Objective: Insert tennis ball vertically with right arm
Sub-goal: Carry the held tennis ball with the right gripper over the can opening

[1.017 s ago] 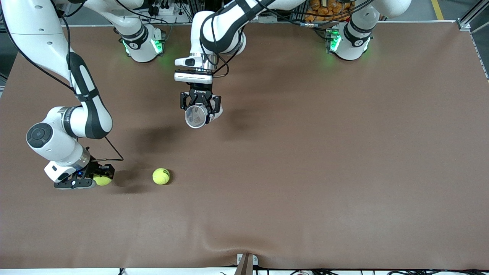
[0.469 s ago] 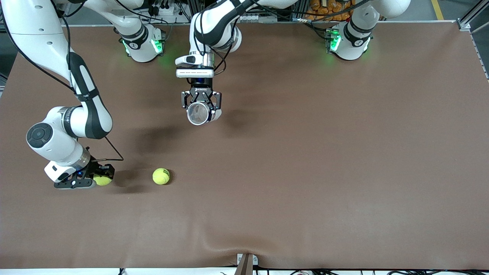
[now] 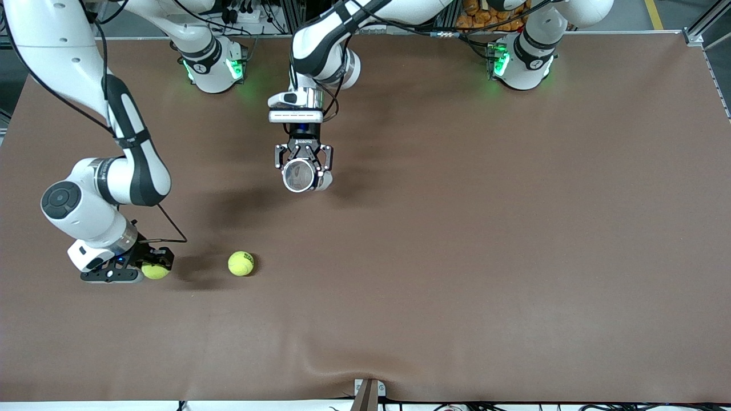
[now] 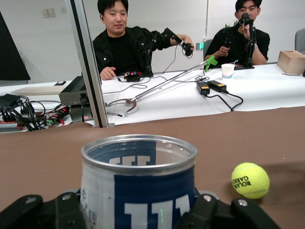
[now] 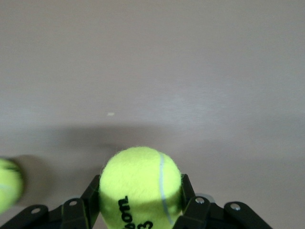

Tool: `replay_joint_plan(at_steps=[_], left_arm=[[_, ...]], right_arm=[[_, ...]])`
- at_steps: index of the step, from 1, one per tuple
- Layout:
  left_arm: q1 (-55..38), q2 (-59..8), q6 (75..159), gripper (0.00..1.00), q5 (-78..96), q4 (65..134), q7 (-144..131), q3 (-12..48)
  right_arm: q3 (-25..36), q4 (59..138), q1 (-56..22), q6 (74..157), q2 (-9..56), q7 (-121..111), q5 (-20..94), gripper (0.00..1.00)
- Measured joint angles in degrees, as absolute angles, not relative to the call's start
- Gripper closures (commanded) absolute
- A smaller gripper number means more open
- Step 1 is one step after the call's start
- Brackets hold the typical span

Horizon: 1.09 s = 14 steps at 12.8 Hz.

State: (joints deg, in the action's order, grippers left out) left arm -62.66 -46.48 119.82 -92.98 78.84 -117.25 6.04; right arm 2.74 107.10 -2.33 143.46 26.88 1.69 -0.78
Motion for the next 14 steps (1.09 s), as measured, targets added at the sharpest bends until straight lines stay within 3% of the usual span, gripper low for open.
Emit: replay_joint_plan(at_steps=[6, 14], left_arm=[[-62.66, -48.44, 116.55, 0.34, -100.96, 78.89, -122.88, 5.80], [-62.68, -52.58, 110.79, 0.26, -108.92, 78.95, -131.96, 5.80]], right_arm=[[2.20, 105.90, -15.72, 127.85, 14.33, 21.45, -0.78, 1.00], [2.06, 97.19, -26.29, 114.43, 12.51, 34.89, 1.42, 1.00]])
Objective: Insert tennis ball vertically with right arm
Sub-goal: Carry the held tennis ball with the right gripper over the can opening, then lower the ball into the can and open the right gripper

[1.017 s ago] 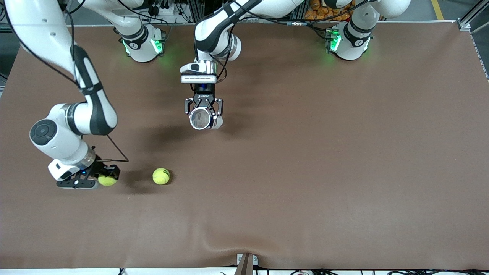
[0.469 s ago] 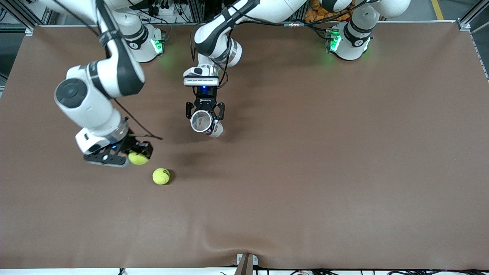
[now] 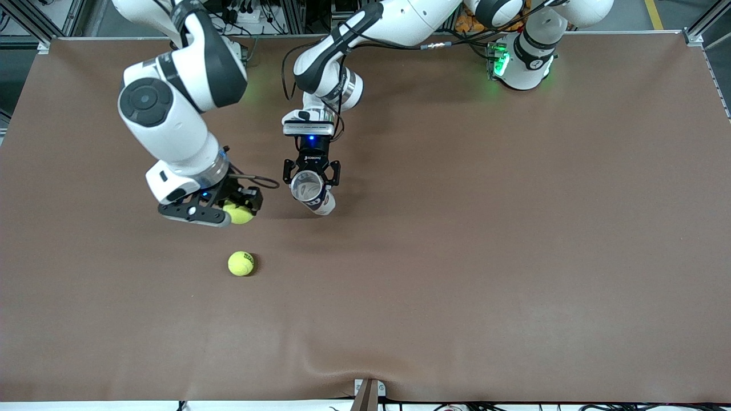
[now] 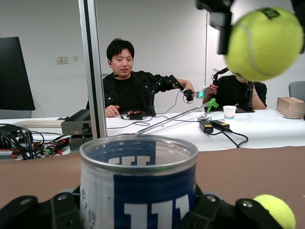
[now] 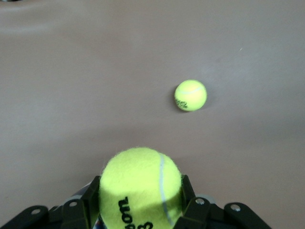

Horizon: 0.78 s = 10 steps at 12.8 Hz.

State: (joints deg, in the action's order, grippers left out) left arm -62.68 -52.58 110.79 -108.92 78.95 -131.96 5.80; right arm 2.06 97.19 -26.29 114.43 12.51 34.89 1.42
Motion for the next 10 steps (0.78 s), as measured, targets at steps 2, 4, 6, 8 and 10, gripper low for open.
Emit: replay_joint_plan(at_steps=[2, 4, 6, 8, 10], left_arm=[[-62.68, -52.61, 110.72, 0.26, -109.55, 78.94, -132.03, 5.80], [-62.69, -53.04, 110.03, 0.26, -110.10, 78.97, -132.65, 5.80], [-62.69, -53.92, 109.16, 0.26, -111.93, 78.98, -133.69, 5.80], [-62.72, -54.80, 108.51, 0.26, -113.15, 78.98, -134.83, 5.80], [-62.74, -55.24, 107.64, 0.26, -113.34, 78.98, -135.38, 5.80]], right_arm=[[2.07, 97.18, -27.30, 114.38, 12.65, 35.46, 5.82, 1.00], [2.06, 97.19, -28.65, 114.13, 12.90, 35.76, 7.00, 1.00], [2.04, 97.20, -30.31, 113.96, 13.27, 37.60, 7.23, 1.00], [2.03, 97.21, -32.01, 113.89, 13.89, 39.30, 7.42, 1.00], [2.03, 97.24, -33.42, 113.88, 14.83, 40.31, 7.48, 1.00]])
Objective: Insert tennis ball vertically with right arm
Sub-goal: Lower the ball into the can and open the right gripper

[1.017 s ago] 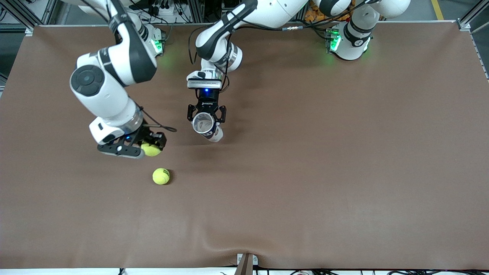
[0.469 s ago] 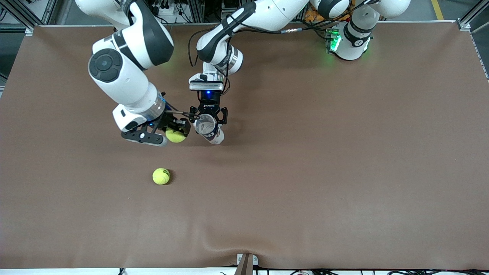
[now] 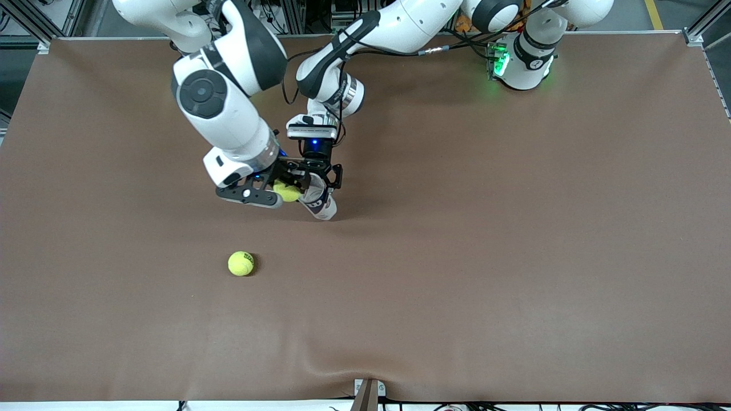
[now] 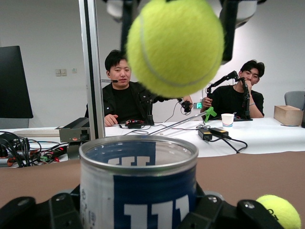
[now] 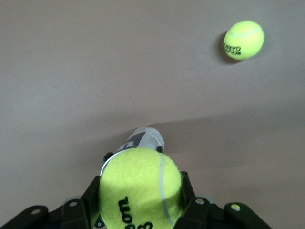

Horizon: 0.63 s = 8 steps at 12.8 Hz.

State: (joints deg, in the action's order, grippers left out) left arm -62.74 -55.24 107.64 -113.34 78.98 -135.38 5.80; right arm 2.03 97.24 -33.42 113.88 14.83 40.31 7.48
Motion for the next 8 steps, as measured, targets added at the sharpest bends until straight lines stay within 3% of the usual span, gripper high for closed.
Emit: replay_joint_plan(at_steps=[5, 6, 7, 8], left_arm=[[-62.88, -56.49, 105.84, 0.26, -114.71, 79.00, -137.23, 5.81], [-62.90, -56.60, 105.66, 0.26, -114.84, 79.00, -137.37, 5.81], [-62.92, -56.63, 105.59, 0.26, -114.93, 79.00, -137.41, 5.81], [-62.92, -56.63, 105.58, 0.25, -114.93, 79.00, -137.42, 5.81]], right_arm=[[2.03, 97.25, -35.24, 114.92, 17.89, 42.03, 7.52, 0.99], [2.03, 97.25, -35.38, 115.41, 18.29, 42.36, 7.52, 0.86], [2.03, 97.25, -35.51, 115.75, 18.62, 42.52, 7.52, 0.57], [2.03, 97.25, -35.61, 115.85, 18.81, 42.61, 7.52, 0.16]])
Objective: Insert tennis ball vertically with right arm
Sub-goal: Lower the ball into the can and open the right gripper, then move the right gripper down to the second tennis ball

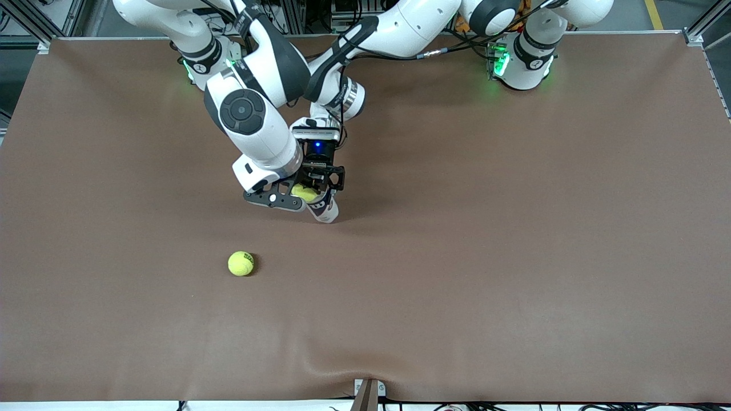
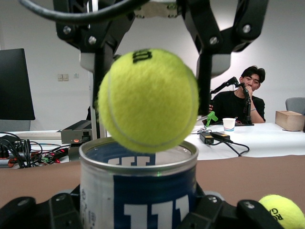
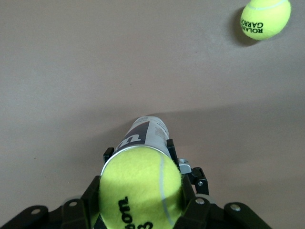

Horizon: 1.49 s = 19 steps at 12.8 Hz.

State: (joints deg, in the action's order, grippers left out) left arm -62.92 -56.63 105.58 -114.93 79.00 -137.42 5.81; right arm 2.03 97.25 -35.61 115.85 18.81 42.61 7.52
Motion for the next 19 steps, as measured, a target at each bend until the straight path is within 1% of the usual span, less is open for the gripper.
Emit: replay_joint_plan(at_steps=[1, 2, 8, 9, 10, 14, 19], left_arm=[[-62.92, -56.63, 105.58, 0.25, -114.93, 79.00, -137.42, 5.81], [-62.93, -56.63, 105.58, 0.24, -114.94, 79.00, -137.42, 5.81], [-62.95, -56.64, 105.55, 0.23, -114.94, 79.00, -137.46, 5.81], [-62.96, -56.64, 105.55, 0.23, -114.94, 79.00, -137.46, 5.81], [-62.96, -56.64, 105.55, 0.20, -114.94, 79.00, -137.46, 5.81], [-62.97, -56.64, 105.54, 0.20, -114.94, 78.99, -137.48, 5.81], [-63.33, -56.67, 105.54, 0.20, -115.15, 78.99, -137.48, 5.85]], right_arm=[[2.03, 97.25, -35.65, 115.86, 18.86, 42.74, 7.52, 0.10], [2.04, 97.25, -35.65, 115.86, 18.86, 43.00, 7.52, 0.00], [2.18, 97.23, -35.66, 116.10, 18.86, 43.75, 7.52, 0.00], [2.44, 97.23, -35.63, 116.10, 18.86, 43.76, 7.52, 0.00], [2.69, 97.23, -35.60, 116.06, 18.86, 43.76, 7.51, 0.00], [2.87, 97.84, -35.60, 115.19, 19.28, 43.76, 6.13, 0.00], [2.71, 98.35, -35.82, 116.00, 20.95, 43.75, 5.18, 0.00]])
